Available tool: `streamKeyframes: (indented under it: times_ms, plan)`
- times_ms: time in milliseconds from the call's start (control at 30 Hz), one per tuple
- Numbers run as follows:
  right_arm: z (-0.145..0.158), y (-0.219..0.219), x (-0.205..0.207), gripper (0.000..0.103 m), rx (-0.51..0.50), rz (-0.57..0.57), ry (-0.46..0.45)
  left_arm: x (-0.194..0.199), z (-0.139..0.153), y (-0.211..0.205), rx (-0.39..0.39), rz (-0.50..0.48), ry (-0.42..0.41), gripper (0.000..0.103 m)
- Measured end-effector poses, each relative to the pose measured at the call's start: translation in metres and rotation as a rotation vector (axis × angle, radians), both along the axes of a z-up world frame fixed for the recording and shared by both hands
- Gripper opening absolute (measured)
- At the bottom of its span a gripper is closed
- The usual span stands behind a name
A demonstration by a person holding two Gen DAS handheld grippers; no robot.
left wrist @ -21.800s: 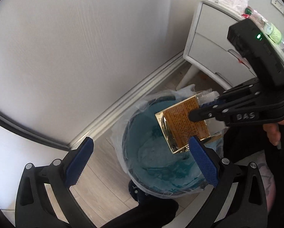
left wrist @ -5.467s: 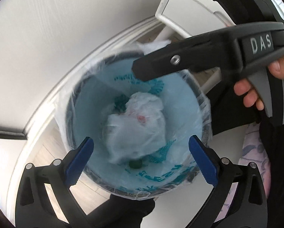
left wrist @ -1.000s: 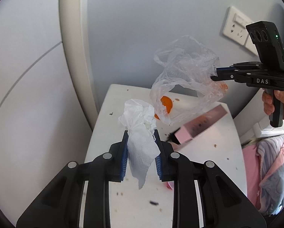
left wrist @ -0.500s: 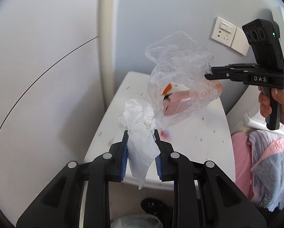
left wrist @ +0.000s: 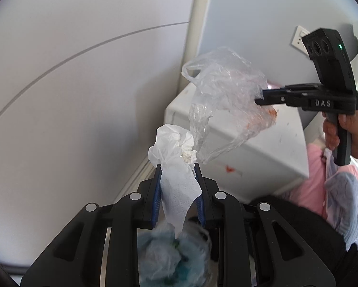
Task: Collect trash
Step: 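Carry the tissue with the left gripper while the right gripper carries the clear bag to the bin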
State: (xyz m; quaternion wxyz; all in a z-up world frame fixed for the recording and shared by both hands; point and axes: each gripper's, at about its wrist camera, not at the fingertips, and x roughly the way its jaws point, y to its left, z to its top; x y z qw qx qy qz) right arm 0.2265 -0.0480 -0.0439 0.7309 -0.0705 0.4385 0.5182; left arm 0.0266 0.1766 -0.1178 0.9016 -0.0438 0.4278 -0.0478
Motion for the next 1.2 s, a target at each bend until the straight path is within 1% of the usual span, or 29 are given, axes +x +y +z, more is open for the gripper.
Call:
streamKeyframes:
  times_ms: [100, 167, 300, 400, 567, 700, 800, 867, 967, 1000, 1100, 1167, 1200]
  plan:
    - [-0.011, 0.018, -0.019, 0.010, -0.011, 0.046, 0.017, -0.031, -0.017, 0.013, -0.019, 0.054, 0.025, 0.022]
    - [-0.022, 0.030, -0.031, 0.010, -0.026, 0.073, 0.030, -0.047, -0.029, 0.016, -0.024, 0.073, 0.042, 0.022]
    - [-0.057, 0.053, -0.059, 0.010, -0.083, 0.141, 0.061, -0.075, -0.059, 0.023, -0.046, 0.113, 0.092, 0.022]
    - [-0.086, 0.066, -0.084, 0.010, -0.138, 0.184, 0.094, -0.092, -0.088, 0.024, -0.066, 0.141, 0.148, 0.022]
    - [-0.131, 0.087, -0.111, 0.010, -0.211, 0.231, 0.161, -0.103, -0.120, 0.020, -0.104, 0.171, 0.202, 0.022]
    - [-0.151, 0.102, -0.126, 0.010, -0.253, 0.257, 0.191, -0.107, -0.141, 0.022, -0.127, 0.186, 0.235, 0.022]
    - [-0.166, 0.118, -0.125, 0.009, -0.285, 0.270, 0.213, -0.109, -0.157, 0.028, -0.132, 0.196, 0.266, 0.022]
    - [-0.174, 0.126, -0.126, 0.009, -0.308, 0.277, 0.226, -0.117, -0.166, 0.034, -0.142, 0.205, 0.280, 0.022]
    - [-0.190, 0.140, -0.138, 0.009, -0.347, 0.292, 0.242, -0.115, -0.181, 0.036, -0.157, 0.221, 0.315, 0.022]
    - [-0.196, 0.144, -0.140, 0.009, -0.361, 0.300, 0.247, -0.125, -0.185, 0.043, -0.161, 0.226, 0.325, 0.022]
    - [-0.210, 0.156, -0.147, 0.010, -0.390, 0.314, 0.272, -0.127, -0.201, 0.046, -0.174, 0.238, 0.363, 0.022]
    - [-0.226, 0.164, -0.145, 0.010, -0.411, 0.321, 0.284, -0.129, -0.213, 0.049, -0.187, 0.251, 0.389, 0.022]
    - [-0.237, 0.169, -0.153, 0.009, -0.417, 0.324, 0.290, -0.130, -0.219, 0.051, -0.193, 0.256, 0.401, 0.022]
